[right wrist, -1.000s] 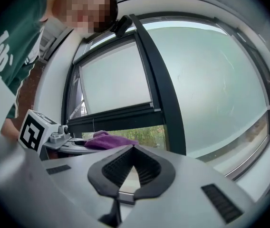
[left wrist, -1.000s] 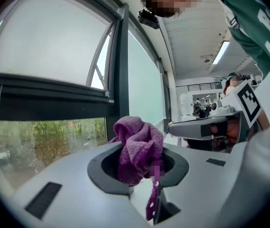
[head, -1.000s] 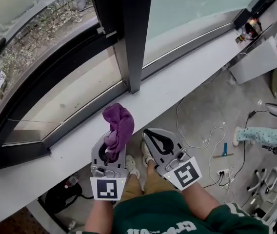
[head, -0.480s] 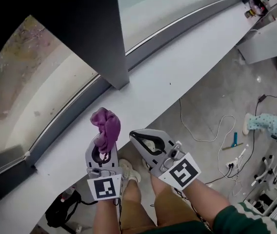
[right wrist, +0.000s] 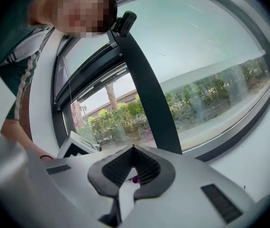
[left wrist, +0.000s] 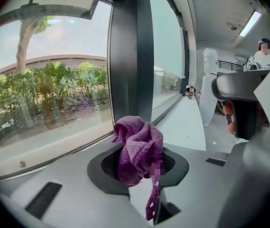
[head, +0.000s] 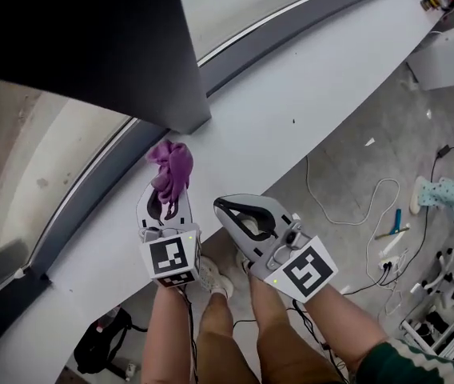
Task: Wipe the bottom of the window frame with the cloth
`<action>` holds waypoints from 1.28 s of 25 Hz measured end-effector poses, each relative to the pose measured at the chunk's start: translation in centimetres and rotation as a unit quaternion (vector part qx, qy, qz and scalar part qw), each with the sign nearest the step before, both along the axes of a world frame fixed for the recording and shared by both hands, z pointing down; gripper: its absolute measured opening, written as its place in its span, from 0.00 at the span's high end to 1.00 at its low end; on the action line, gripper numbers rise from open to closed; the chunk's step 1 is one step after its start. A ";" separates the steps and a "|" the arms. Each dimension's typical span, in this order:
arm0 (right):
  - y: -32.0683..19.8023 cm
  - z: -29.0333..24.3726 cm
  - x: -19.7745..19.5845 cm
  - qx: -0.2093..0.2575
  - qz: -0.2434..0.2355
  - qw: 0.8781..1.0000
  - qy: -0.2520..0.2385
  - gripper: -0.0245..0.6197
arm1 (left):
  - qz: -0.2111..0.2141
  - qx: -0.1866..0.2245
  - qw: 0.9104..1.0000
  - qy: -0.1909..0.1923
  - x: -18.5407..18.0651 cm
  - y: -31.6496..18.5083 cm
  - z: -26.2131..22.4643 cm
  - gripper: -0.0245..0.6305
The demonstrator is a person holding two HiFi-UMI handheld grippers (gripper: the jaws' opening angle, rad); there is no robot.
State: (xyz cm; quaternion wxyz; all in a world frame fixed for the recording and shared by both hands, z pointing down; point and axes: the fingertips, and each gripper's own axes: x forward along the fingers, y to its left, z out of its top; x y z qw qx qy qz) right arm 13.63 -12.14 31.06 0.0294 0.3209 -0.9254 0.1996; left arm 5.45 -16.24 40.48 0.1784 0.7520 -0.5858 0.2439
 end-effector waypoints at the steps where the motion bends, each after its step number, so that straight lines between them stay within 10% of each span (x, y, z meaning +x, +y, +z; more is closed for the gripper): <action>1: -0.2 0.8 0.2 -0.004 -0.001 1.000 0.004 0.94 | 0.001 -0.005 1.000 -0.005 0.1 -0.7 1.0 0.80; 32: -3.5 11.9 -0.5 -0.051 0.033 0.992 0.112 0.94 | 0.036 -0.117 0.992 -0.042 0.4 -2.2 13.2 0.80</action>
